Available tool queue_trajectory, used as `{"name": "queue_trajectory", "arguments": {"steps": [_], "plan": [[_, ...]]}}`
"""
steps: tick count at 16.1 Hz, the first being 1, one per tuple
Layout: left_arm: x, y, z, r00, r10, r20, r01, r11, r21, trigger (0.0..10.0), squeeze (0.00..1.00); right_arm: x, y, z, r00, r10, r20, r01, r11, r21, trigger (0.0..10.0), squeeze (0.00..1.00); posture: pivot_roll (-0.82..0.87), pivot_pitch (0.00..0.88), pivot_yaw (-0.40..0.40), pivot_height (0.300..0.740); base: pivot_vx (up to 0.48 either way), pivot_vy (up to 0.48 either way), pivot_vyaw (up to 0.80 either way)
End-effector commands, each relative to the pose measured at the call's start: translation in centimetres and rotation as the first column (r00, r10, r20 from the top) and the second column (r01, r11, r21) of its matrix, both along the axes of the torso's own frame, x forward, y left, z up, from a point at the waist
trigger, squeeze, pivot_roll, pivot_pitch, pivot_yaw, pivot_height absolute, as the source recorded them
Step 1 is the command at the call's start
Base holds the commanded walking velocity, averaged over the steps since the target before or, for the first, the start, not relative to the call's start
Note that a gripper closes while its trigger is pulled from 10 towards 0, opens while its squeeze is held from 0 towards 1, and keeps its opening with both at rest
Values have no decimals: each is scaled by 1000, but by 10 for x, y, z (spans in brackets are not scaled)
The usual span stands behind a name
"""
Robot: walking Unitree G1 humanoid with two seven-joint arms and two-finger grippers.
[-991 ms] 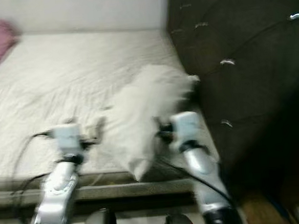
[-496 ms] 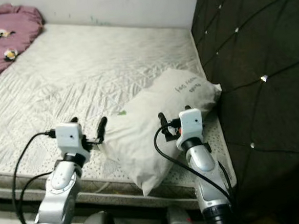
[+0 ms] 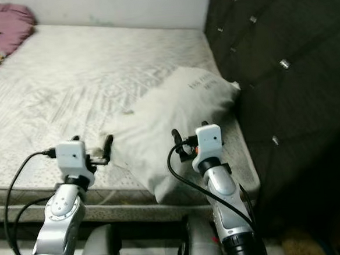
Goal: Clean up the room
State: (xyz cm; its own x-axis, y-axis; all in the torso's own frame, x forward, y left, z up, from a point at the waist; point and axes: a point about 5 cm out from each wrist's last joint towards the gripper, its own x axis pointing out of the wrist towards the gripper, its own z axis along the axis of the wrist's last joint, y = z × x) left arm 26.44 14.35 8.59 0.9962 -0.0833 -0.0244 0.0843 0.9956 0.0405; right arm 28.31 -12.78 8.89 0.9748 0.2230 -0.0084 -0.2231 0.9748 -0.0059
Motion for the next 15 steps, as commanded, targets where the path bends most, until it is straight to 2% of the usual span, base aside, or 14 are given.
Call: {"name": "queue_trajectory", "arguments": {"steps": [1,9,15], "plan": [[0,-2,-1,1000,-5,-11,6,1000,10,10000,0,1,-3,-1,1000,-4,-8,4,1000,-3,10000,0,0,0,-45,568,0,0,0],[1,1,-2,999,28,-17,-27,999,24,10000,0,2,1,-5,999,27,-33,-28,1000,-14,10000,0,3,0,-50,568,0,0,0],[2,4,-3,998,51,-27,-51,999,12,10000,0,2,0,-4,999,27,-30,-28,1000,-10,10000,0,-2,0,-49,504,0,0,0]]}}
